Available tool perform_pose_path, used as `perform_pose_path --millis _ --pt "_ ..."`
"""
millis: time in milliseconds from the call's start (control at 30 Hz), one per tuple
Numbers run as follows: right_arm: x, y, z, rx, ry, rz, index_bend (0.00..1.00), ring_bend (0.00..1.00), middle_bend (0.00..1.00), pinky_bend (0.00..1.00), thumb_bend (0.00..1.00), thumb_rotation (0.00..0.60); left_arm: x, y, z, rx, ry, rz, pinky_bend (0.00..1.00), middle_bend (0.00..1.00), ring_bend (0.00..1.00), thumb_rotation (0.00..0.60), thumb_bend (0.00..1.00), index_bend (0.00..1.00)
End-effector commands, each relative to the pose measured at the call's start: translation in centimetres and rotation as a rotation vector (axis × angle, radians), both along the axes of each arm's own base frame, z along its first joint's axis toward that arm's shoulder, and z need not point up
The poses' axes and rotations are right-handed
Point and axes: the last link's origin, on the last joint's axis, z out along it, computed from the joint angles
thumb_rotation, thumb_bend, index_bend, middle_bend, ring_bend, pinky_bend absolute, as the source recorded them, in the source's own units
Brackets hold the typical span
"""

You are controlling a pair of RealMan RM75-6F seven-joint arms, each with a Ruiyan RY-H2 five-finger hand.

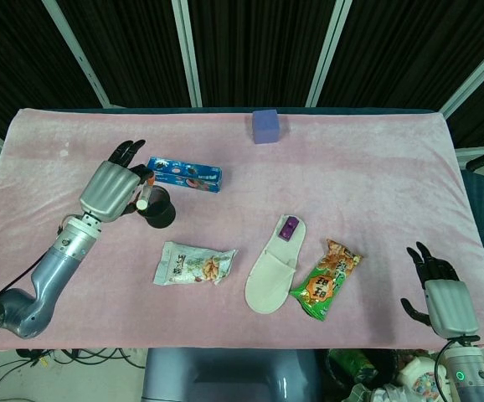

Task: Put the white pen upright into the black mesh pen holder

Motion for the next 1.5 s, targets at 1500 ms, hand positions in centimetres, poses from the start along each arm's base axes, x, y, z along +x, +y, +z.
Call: perform_pose_path --millis 1500 --pt "0.0 0.0 -0.1 0.005 0.000 -0.004 0.00 0.17 0.02 0.16 0.18 0.600 4.6 -3.1 3.2 -0.621 -1.001 0.242 0.16 0.55 0.07 0.600 0.39 0.61"
